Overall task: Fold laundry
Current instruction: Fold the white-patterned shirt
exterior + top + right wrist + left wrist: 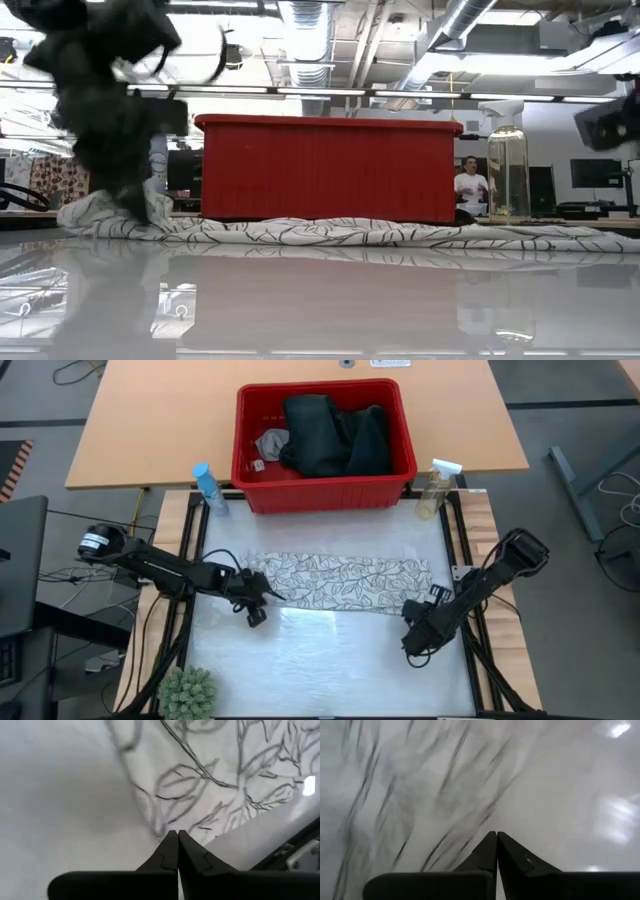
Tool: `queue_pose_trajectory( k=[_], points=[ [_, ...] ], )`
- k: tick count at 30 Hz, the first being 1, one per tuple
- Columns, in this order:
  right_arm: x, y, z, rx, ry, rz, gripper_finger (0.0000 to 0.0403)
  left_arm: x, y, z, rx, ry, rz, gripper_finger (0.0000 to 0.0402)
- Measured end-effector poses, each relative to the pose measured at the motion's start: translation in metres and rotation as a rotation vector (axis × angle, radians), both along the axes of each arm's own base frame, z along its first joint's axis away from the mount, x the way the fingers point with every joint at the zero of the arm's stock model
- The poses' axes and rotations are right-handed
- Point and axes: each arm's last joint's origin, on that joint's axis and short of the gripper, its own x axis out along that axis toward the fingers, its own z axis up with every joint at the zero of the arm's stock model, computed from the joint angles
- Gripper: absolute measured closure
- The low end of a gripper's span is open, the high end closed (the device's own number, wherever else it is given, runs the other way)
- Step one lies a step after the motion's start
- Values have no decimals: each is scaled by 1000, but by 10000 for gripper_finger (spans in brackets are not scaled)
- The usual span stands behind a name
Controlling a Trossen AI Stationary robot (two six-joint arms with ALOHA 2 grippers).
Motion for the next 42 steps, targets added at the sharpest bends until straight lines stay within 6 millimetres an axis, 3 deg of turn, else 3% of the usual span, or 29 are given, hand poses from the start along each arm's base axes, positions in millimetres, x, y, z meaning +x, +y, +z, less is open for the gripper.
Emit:
queue_pose_trajectory(
  k=[3,7,12,15,24,36,42],
  points=[
    [3,1,13,33,-44,-3,383,10,3,24,5,-96,24,401],
    [4,1,31,75,-133,-2,381,14,13,43,53,-97,113,401],
    [15,-3,50,74,-440,-64,383,2,27,32,65,56,217,401],
    [25,-7,54,78,-531,-63,385,0,27,27,46,76,213,401],
    [43,-15,33,16,-421,-19,383,-20,33,8,171,215,354,401],
    [52,-15,3,-4,-257,-5,383,-35,34,6,198,369,409,401],
    [54,-13,-4,14,-229,-10,383,-38,34,17,199,389,455,401]
  ],
)
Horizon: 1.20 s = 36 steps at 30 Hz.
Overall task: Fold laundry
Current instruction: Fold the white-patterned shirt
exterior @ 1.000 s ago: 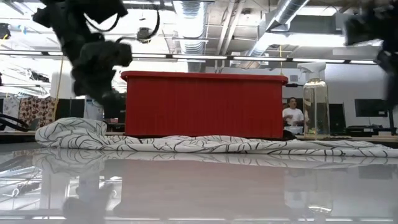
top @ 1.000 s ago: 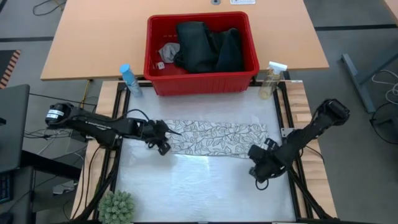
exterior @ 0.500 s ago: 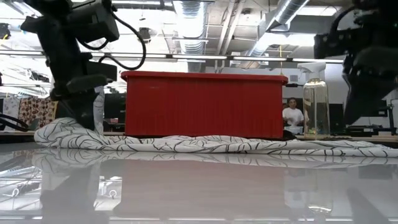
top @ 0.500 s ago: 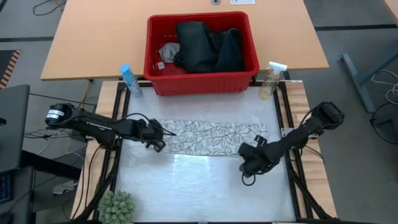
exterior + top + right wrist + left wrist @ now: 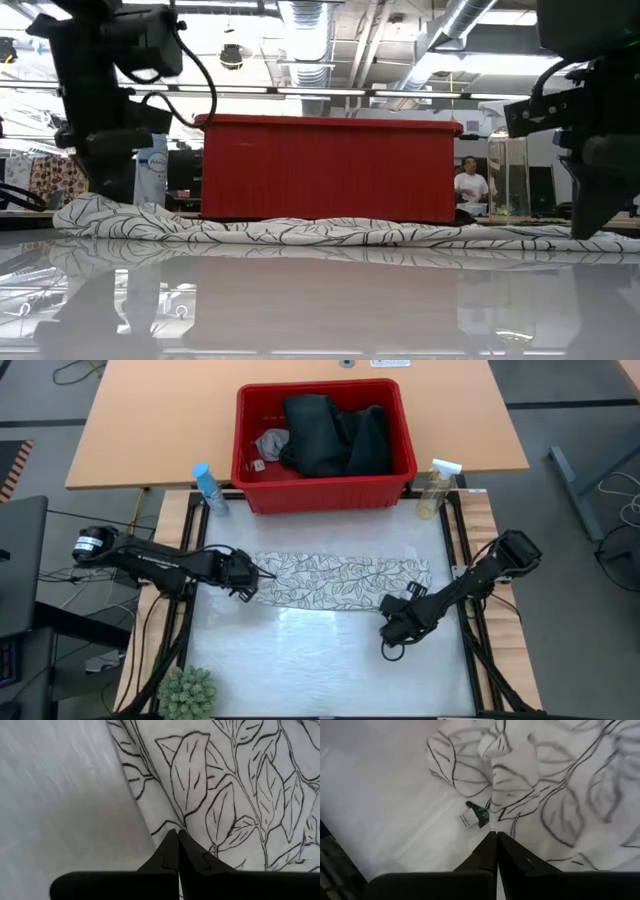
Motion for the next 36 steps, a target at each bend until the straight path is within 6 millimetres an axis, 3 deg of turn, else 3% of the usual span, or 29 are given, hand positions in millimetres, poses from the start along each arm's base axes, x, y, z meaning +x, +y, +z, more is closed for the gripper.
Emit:
queue_pose_trajectory(
  k=[5,10,14,18,22,24,28,32,36],
  points=[
    [1,-1,1,9,-7,-8,383,0,1,23,8,-120,29,401],
    [6,-1,2,42,-53,-15,383,6,-2,53,-53,-498,27,401],
    [12,-2,15,109,-174,-35,383,13,-3,56,-75,-695,26,401],
    [8,-12,38,171,-281,-143,383,31,-4,61,-101,-955,-3,401],
    [-13,-25,60,211,-294,-348,377,49,-5,61,-108,-1058,-20,401],
    [-24,-28,64,191,-243,-344,368,58,-6,57,-125,-1085,-33,401],
    [-41,-27,69,187,-111,-257,330,76,-9,49,-177,-1144,-76,401],
    [-48,-28,74,274,-86,-388,262,99,-11,45,-247,-1207,-78,395],
    [-56,-34,77,248,-100,-607,169,128,-15,52,-275,-1264,-207,367]
  ],
)
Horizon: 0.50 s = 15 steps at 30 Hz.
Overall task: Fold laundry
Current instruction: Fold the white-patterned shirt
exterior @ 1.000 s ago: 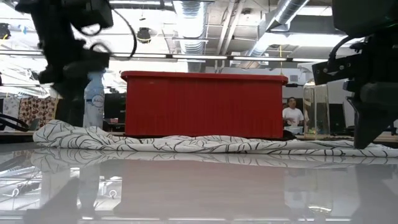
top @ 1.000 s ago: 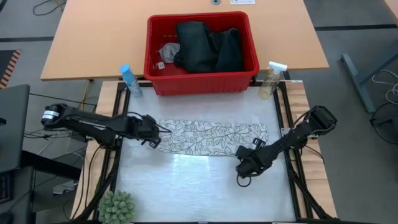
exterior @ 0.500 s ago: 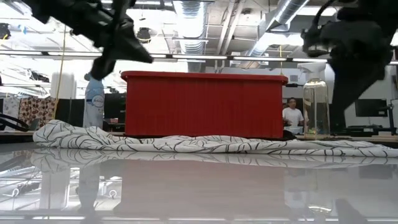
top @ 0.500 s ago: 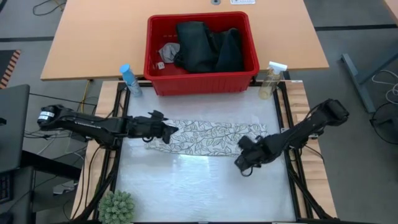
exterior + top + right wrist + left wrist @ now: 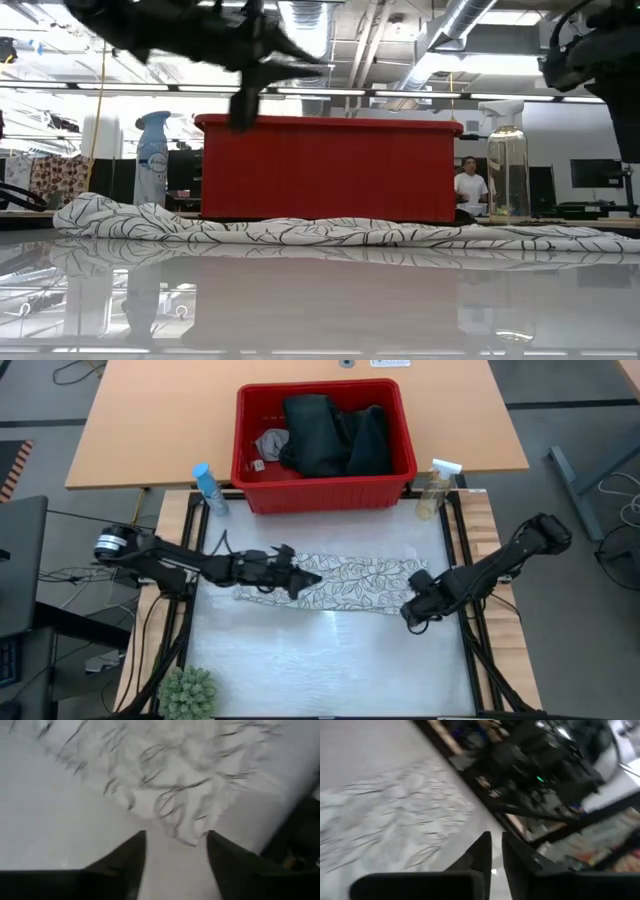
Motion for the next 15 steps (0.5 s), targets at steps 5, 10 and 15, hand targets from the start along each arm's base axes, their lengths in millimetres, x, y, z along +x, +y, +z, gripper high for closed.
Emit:
queue_pose_trajectory(
  k=[5,10,15],
  points=[
    [-9,-12,-1,-56,13,-209,87,42,-4,11,49,-39,-101,314],
    [-17,-27,-21,-27,-21,-298,68,83,1,16,50,-63,-181,269],
    [-23,-46,-37,-20,-93,-352,71,112,13,9,45,-39,-175,247]
  ],
)
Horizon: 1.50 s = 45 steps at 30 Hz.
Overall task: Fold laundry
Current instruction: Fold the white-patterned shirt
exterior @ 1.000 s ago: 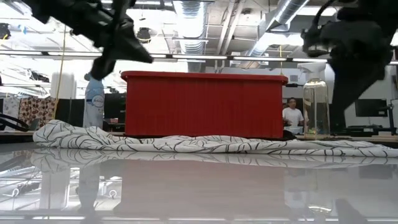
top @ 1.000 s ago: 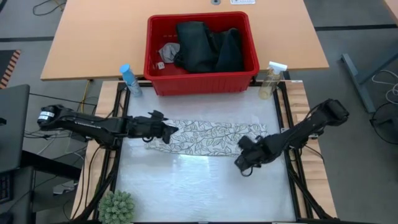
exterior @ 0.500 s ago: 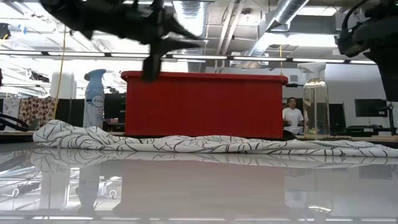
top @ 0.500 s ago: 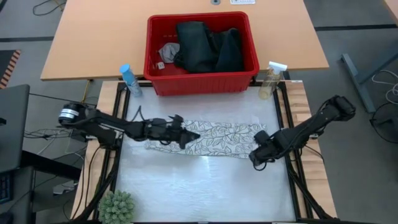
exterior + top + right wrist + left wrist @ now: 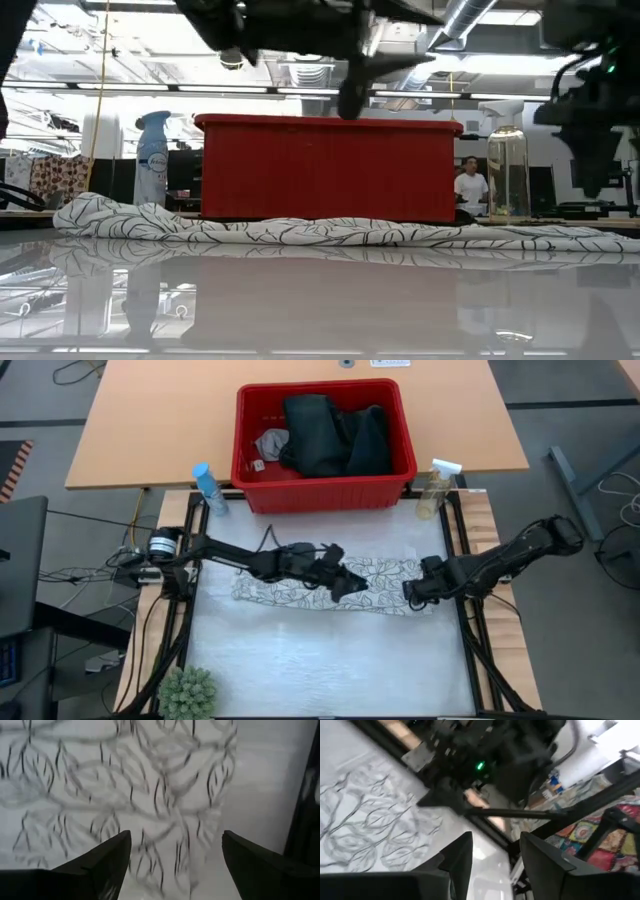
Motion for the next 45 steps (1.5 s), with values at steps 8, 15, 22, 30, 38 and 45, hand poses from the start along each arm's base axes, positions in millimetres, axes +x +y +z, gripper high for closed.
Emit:
queue_pose_trajectory(
  k=[8,15,22,30,38,45],
  points=[
    [-1,-20,-15,-16,-2,-33,67,15,11,-19,-29,89,-16,243],
    [-2,-33,-31,-15,9,-96,66,15,14,-22,-7,113,10,243],
    [-3,-38,-46,34,-25,-100,66,15,15,-22,-3,118,9,243],
    [-8,-39,-56,71,-23,-109,81,14,15,-26,11,157,6,243],
    [-5,-41,-61,74,-4,-114,159,13,16,-28,31,178,20,243],
    [-3,-43,-61,86,-16,-109,254,11,19,-30,17,205,-58,246]
  ],
)
